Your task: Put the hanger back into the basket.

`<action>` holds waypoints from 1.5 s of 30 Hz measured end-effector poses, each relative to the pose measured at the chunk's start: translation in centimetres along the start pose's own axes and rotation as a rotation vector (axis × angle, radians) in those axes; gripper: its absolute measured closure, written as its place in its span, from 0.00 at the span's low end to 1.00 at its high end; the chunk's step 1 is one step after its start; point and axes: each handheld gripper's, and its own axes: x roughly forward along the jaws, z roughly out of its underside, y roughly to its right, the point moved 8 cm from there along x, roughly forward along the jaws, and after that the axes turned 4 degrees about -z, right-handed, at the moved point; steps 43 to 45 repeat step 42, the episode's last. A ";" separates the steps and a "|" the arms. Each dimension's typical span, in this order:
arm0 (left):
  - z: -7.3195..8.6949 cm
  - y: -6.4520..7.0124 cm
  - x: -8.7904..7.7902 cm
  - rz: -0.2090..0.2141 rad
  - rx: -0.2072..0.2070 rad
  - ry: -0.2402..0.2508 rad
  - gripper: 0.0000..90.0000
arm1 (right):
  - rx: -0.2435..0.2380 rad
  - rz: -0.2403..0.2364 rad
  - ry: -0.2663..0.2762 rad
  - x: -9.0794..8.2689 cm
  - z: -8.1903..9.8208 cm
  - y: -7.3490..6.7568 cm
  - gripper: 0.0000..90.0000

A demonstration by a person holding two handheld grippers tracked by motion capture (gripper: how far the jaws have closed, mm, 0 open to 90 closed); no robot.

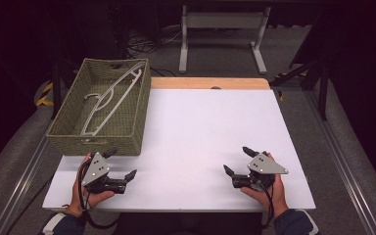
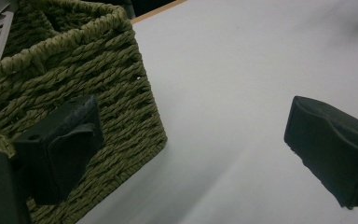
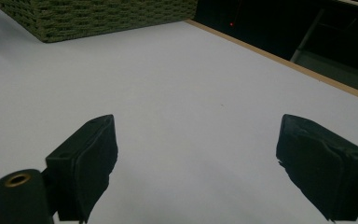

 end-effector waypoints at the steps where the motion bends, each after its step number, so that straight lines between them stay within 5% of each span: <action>1: -0.1 0.0 0.1 0.000 0.009 0.002 0.05 | -0.001 0.003 -0.004 0.0 0.1 0.0 0.15; 17: 0.6 0.0 -0.2 -0.014 0.003 -0.015 0.06 | -0.010 0.009 -0.013 0.4 0.0 0.2 0.14; 23: 0.8 -0.4 -0.5 -0.027 -0.026 -0.022 0.05 | -0.007 0.085 0.028 -0.2 -0.5 1.1 0.16; 45: 1.3 -0.5 -0.3 -0.027 -0.024 -0.056 0.05 | -0.001 0.074 0.018 0.1 -0.1 1.2 0.15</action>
